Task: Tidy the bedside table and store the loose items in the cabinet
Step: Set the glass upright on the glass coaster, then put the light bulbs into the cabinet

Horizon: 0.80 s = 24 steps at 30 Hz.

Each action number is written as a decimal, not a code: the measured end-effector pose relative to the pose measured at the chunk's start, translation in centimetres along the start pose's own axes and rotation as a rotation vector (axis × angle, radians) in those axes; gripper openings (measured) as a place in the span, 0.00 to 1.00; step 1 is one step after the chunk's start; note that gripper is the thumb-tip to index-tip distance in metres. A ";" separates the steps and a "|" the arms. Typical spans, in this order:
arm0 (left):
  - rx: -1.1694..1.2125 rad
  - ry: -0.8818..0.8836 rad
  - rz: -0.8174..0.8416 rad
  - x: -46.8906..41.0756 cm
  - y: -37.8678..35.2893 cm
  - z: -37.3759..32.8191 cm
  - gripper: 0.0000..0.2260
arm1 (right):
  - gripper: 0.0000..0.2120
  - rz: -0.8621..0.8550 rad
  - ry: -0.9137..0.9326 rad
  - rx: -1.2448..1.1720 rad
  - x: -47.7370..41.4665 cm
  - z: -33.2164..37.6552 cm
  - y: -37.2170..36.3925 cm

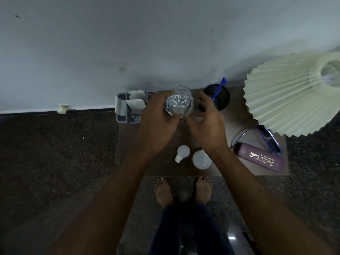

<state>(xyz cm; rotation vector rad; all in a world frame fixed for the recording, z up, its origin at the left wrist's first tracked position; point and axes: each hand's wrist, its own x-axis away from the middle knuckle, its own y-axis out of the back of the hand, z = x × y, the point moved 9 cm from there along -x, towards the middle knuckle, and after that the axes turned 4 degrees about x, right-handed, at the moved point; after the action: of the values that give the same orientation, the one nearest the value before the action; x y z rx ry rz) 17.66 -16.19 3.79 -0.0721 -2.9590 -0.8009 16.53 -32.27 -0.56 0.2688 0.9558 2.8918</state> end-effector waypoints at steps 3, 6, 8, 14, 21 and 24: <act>0.021 0.013 0.021 2.0 -1.1 -0.2 0.20 | 0.31 -0.003 -0.063 -0.100 1.8 -0.9 0.7; 0.086 0.037 0.037 4.0 -2.6 -0.1 0.18 | 0.22 0.014 -0.095 -0.130 3.7 -1.6 1.2; 0.128 0.069 0.030 5.2 -3.5 0.0 0.16 | 0.17 0.014 -0.109 -0.146 5.0 -2.0 1.7; 0.263 0.264 -0.010 8.4 -5.7 1.8 0.12 | 0.08 -0.028 -0.175 -0.280 8.3 -3.1 3.0; 0.450 0.639 -0.117 14.5 -7.9 6.1 0.07 | 0.06 -0.037 -0.371 -0.502 11.3 -7.6 5.0; 0.521 0.853 -0.126 18.3 -9.9 8.6 0.07 | 0.06 -0.037 -0.447 -0.552 13.2 -10.2 6.0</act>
<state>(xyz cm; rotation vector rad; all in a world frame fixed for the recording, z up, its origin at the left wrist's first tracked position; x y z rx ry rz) -1.70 -19.87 -7.01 0.3854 -2.2483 0.0004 1.48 -41.25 -3.18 0.7824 0.0861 2.7321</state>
